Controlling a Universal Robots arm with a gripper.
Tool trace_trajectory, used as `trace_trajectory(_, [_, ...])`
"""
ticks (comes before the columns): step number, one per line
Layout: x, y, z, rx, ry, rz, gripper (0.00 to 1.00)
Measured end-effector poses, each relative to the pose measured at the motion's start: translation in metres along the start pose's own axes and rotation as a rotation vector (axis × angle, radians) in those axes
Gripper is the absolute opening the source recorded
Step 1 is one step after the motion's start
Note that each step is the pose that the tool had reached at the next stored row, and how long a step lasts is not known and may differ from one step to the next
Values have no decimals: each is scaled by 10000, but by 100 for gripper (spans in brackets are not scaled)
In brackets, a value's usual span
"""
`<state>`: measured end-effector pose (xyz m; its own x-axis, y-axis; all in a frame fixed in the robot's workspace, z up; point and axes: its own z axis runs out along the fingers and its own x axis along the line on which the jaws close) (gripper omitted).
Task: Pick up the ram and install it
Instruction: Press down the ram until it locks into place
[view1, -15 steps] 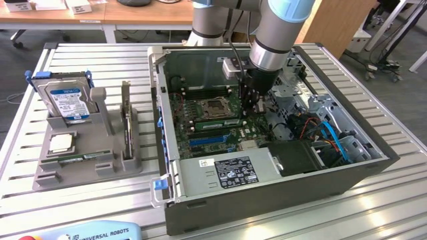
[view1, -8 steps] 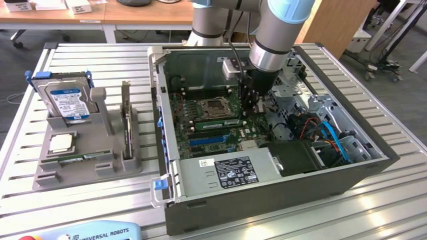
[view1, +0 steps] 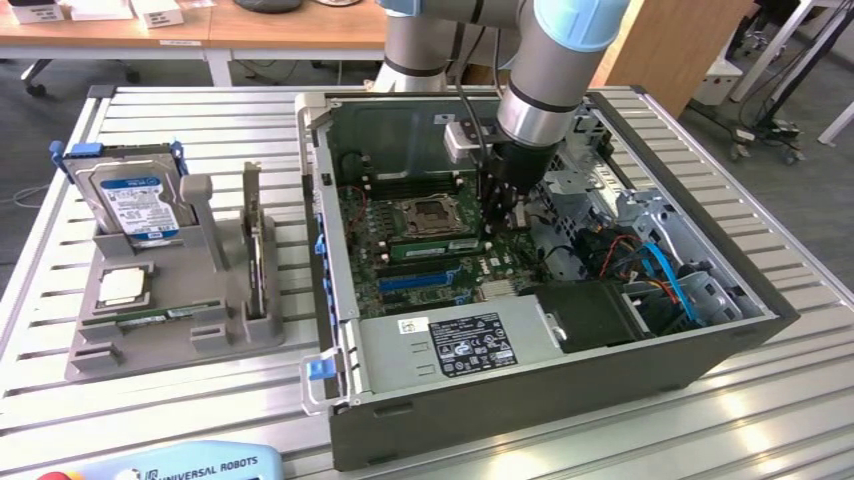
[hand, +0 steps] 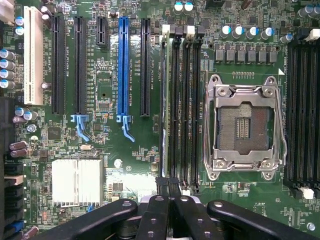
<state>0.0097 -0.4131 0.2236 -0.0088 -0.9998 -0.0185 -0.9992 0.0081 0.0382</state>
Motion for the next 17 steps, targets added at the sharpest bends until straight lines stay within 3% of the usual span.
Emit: trace_trajectory(17, [0,-1,13,2,0,-1,10])
